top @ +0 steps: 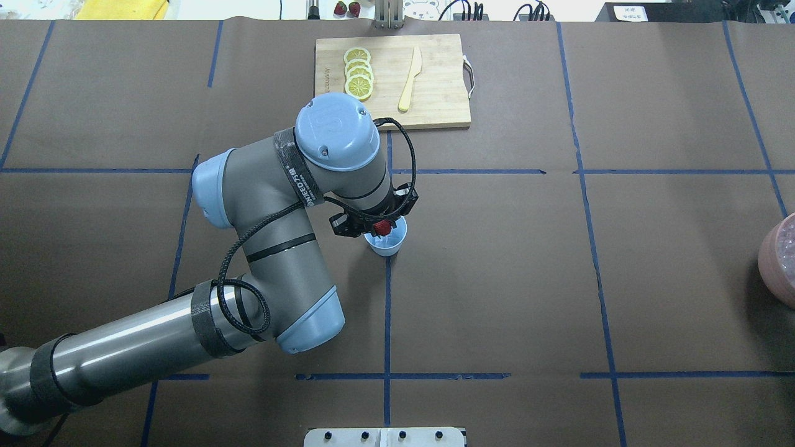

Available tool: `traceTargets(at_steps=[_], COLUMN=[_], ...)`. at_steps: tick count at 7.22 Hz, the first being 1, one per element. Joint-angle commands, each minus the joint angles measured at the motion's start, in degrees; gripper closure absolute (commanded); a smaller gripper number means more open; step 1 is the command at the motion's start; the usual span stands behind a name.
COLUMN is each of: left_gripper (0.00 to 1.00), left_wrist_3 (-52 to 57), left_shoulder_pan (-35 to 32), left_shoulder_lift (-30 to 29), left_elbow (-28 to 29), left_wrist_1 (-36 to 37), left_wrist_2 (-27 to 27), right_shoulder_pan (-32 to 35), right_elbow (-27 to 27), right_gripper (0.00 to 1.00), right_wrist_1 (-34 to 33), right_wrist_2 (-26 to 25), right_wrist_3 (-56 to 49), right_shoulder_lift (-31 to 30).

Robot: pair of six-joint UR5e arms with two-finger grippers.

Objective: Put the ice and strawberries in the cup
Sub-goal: 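Open the left gripper to drop the strawberry into the cup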

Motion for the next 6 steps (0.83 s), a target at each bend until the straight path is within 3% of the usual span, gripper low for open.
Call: traceTargets(at_steps=[1,2,6], left_gripper=[0.46,0.36,0.30], left_wrist_3=[-0.3,-0.4,0.1], left_shoulder_pan=[-0.7,-0.9,-2.2], left_shoulder_lift=[0.0,0.0,-0.1], left_elbow=[0.1,0.3,0.2], left_wrist_1=[0.0,0.0,0.1], left_wrist_2=[0.0,0.0,-0.1], right_shoulder_pan=[0.0,0.0,0.0], right_elbow=[0.0,0.0,-0.1], right_gripper=[0.00,0.00,0.00], right_wrist_1=[0.0,0.0,-0.1], right_wrist_2=[0.0,0.0,-0.1], right_wrist_3=[0.0,0.0,-0.1], right_shoulder_lift=[0.0,0.1,0.2])
